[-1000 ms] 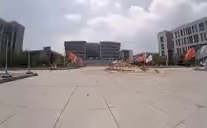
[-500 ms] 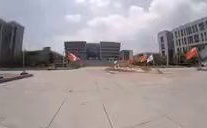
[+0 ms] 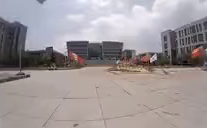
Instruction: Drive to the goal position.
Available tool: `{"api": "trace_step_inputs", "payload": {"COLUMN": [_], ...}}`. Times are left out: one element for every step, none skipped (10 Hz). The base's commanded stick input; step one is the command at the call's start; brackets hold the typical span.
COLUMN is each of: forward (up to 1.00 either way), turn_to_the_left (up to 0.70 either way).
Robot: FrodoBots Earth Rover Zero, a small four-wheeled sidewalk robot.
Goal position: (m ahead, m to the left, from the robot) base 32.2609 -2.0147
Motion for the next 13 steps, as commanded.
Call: {"api": "trace_step_inputs", "payload": {"forward": [1.0,1.0,1.0,1.0,1.0,1.0,1.0,1.0,1.0,1.0,1.0,1.0,1.0], "turn_to_the_left": [0.0,0.0,0.0,0.0,0.0,0.0,0.0,0.0,0.0,-0.02,-0.36,-0.11,0.0]}}
